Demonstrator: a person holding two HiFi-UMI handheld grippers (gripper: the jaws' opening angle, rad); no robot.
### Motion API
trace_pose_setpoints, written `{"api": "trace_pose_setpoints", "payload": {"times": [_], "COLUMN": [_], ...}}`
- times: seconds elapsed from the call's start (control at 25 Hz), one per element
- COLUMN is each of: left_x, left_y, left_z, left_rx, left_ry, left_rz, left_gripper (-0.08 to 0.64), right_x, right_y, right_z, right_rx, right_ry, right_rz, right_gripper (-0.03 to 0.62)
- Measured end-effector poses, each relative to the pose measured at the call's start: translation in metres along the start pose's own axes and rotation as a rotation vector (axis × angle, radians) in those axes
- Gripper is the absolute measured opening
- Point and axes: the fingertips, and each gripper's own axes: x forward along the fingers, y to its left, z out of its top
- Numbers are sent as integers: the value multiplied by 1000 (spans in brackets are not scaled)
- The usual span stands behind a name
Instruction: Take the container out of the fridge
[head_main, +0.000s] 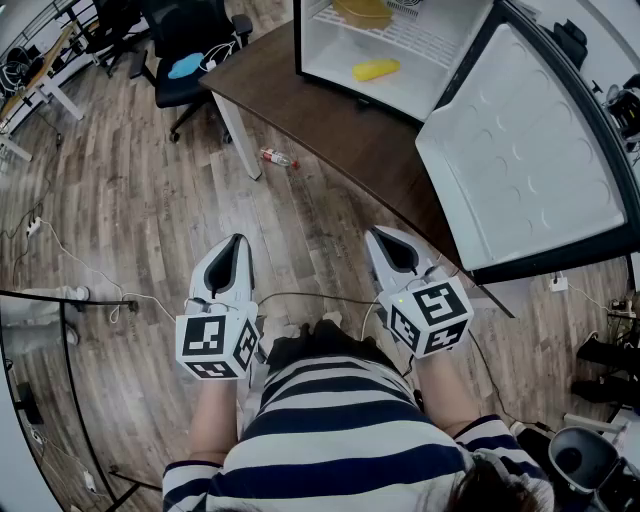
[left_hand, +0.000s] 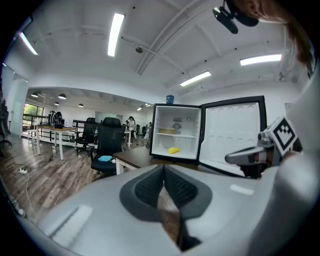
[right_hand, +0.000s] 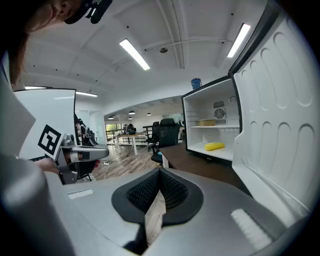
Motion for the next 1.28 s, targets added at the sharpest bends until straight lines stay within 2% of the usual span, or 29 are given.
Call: {"api": "trace_pose_setpoints", "payload": {"times": [0.36,0.6,0.76,1.12,1.28], "left_x": [7,14,21,39,45], "left_y": [-14,-16,-23,-33,-29], "left_z": [-11,-12,-12,-13,-15], "left_rx": [-17,-16,-19,-50,-59], "left_ry": [37,47,53,53,60], "left_rz": [-11,18,33,50,52], "left_gripper": [0,0,0,0,0], "right_x": [0,9,15,32,40], "right_y": [-12,-19,-30,-33,-35], "right_z": [1,-7,-9,-9,-5], "right_rx": [-1,-14,-50,-82,-90], "right_ry": [-10,20,36,34,33], "right_rz": [27,61,48,140,149], "right_gripper": [-5,-5,-5,-5,-3]}}
